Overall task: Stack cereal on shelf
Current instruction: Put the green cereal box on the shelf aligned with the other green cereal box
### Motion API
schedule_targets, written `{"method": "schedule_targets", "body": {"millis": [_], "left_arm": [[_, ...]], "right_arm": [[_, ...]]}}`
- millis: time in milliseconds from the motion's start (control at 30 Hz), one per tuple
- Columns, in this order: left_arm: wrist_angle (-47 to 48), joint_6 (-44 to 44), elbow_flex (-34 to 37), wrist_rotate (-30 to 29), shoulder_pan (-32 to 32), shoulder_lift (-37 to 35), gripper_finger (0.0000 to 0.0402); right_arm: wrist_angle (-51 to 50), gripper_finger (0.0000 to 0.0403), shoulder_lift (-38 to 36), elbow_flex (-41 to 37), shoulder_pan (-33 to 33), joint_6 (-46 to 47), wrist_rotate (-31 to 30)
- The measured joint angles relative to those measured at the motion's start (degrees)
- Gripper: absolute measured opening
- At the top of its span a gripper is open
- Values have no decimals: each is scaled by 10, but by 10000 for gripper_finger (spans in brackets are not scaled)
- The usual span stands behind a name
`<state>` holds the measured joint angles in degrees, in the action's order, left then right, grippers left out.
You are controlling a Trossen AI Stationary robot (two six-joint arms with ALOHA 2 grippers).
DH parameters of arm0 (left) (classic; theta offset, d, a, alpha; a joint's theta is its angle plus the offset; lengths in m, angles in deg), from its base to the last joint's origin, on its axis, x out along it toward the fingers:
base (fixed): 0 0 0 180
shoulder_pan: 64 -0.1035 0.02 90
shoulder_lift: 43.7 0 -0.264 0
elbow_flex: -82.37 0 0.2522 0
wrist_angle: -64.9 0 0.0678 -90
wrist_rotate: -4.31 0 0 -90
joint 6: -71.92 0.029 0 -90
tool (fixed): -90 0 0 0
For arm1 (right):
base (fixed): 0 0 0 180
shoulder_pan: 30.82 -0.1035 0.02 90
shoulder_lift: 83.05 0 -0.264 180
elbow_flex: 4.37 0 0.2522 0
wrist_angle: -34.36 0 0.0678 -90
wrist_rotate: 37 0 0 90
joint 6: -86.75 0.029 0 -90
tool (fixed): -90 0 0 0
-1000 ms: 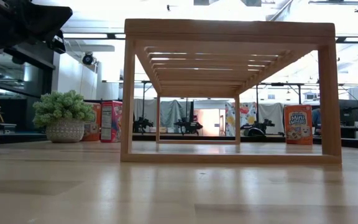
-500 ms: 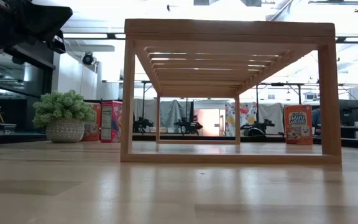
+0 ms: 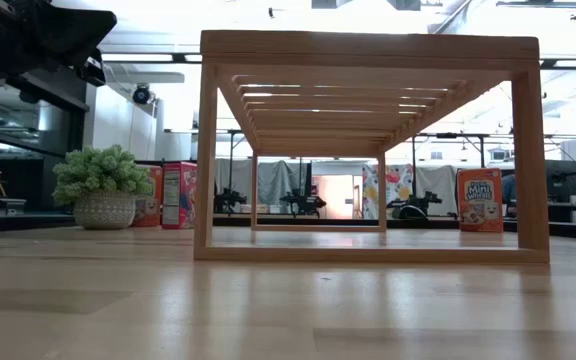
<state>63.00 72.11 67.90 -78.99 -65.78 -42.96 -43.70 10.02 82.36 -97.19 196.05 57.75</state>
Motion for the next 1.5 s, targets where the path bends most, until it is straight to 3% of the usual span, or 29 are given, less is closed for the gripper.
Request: {"method": "schedule_targets", "body": {"millis": [500,833,1133,1300,1500], "left_arm": [[0,0,0,0,0,0,1],[0,0,0,0,0,0,1],[0,0,0,0,0,0,1],[0,0,0,0,0,0,1],[0,0,0,0,0,0,1]], "right_arm": [[15,325,15,0,0,-27,3],[18,213,15,0,0,-36,14],[107,130,-25,0,0,-47,15],[200,122,-82,0,0,-19,-63],[235,121,-140,0,17,-104,-252]]}}
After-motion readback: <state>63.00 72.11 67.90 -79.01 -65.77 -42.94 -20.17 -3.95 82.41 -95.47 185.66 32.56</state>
